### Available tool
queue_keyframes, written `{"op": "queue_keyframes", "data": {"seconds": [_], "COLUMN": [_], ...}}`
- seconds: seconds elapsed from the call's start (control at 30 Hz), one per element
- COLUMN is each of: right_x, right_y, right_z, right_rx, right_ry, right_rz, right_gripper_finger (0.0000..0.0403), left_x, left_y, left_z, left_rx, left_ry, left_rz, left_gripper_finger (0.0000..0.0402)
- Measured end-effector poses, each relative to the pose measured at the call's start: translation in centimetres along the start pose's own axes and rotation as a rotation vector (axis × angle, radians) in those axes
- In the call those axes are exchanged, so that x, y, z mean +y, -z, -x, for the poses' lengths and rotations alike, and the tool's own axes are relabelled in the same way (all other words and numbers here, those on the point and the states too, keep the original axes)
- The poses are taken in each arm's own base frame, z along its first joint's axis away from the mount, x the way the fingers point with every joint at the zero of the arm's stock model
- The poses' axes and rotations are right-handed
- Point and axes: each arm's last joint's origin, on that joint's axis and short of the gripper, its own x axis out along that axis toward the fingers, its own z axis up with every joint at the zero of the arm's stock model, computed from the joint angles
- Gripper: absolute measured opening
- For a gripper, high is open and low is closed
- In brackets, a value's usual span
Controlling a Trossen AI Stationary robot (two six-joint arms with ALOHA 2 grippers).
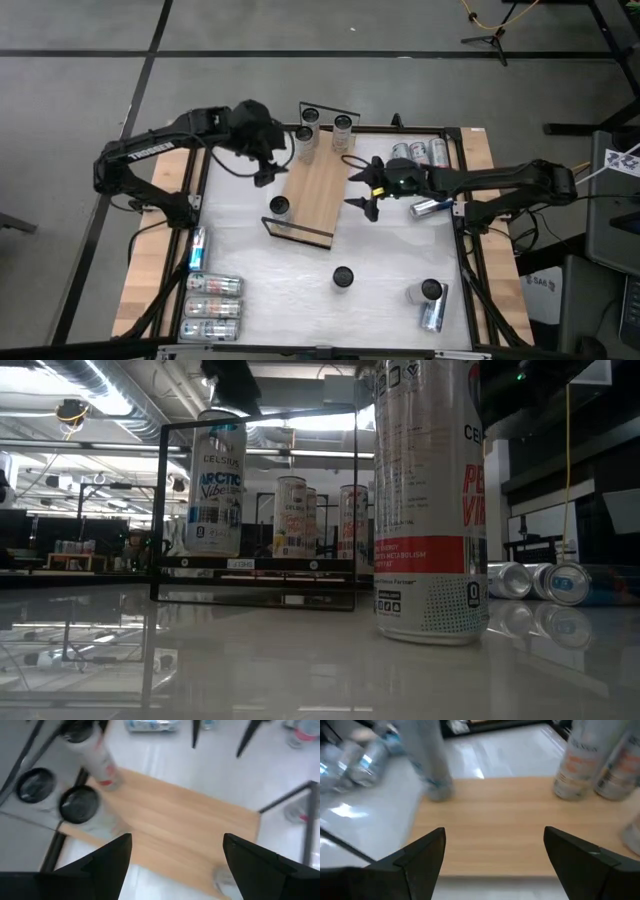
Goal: Place canned beverage on shelf
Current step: Put the bottom middle pink soda can on the shelf aligned with the other pink soda can
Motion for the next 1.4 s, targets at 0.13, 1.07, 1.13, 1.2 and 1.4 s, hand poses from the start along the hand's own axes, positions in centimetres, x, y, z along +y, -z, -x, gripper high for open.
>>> {"op": "queue_keyframes", "data": {"seconds": [0.13, 1.07, 1.13, 1.2, 1.4], "right_x": [1.6, 15.4, 15.9, 16.3, 17.5], "right_y": [-1.0, -5.7, -5.8, -5.7, -4.4], "right_z": [1.8, 8.1, 7.4, 6.5, 3.6], "right_rx": [-0.068, -0.117, -0.079, -0.037, 0.078], "right_ry": [-0.061, -0.398, -0.394, -0.388, -0.395], "right_rz": [0.001, 0.342, 0.390, 0.412, 0.468], "right_gripper_finger": [0.0333, 0.0333, 0.0333, 0.0333, 0.0333], "left_x": [-1.7, -4.1, -4.1, -4.1, -4.1], "left_y": [0.0, -1.3, -1.3, -1.3, -1.3], "left_z": [-1.0, -1.4, -1.4, -1.4, -1.4], "left_rx": [-0.028, -0.205, -0.204, -0.204, -0.204], "left_ry": [0.041, 0.092, 0.092, 0.092, 0.093], "left_rz": [-0.050, -0.092, -0.088, -0.088, -0.086], "left_gripper_finger": [0.0306, 0.0306, 0.0306, 0.0306, 0.0306]}}
